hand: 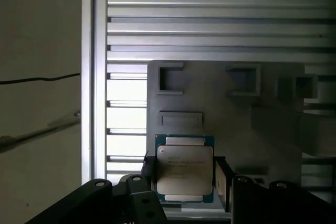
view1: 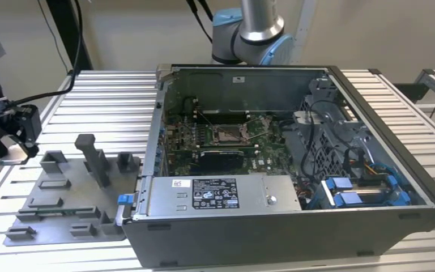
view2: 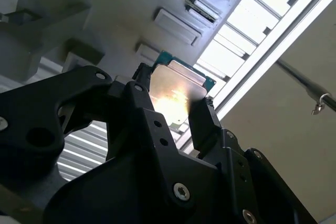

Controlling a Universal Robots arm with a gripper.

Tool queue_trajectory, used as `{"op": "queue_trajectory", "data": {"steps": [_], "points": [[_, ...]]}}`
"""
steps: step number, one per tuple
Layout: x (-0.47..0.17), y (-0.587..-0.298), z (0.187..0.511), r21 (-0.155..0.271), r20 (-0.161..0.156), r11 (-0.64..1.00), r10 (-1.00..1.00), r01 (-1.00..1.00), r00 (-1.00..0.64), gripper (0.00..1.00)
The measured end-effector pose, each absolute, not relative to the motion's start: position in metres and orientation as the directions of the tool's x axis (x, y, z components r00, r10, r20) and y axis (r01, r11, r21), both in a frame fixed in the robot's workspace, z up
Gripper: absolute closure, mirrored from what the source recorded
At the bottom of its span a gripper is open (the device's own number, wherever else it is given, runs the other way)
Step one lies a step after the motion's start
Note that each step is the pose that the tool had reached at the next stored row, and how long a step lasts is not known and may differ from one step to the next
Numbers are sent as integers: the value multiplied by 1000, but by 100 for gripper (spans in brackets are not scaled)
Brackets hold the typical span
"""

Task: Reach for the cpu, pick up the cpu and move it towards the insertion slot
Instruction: 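Pick up the cpu and move it towards the insertion slot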

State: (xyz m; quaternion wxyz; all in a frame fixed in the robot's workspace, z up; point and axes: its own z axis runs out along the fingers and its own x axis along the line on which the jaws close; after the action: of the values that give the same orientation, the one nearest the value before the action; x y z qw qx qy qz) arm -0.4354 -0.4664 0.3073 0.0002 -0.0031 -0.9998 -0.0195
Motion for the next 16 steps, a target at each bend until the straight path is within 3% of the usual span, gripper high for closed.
{"op": "queue_trajectory", "data": {"steps": [16], "points": [[-435,-466,321,39,1,999,6,6,-1000,100]]}}
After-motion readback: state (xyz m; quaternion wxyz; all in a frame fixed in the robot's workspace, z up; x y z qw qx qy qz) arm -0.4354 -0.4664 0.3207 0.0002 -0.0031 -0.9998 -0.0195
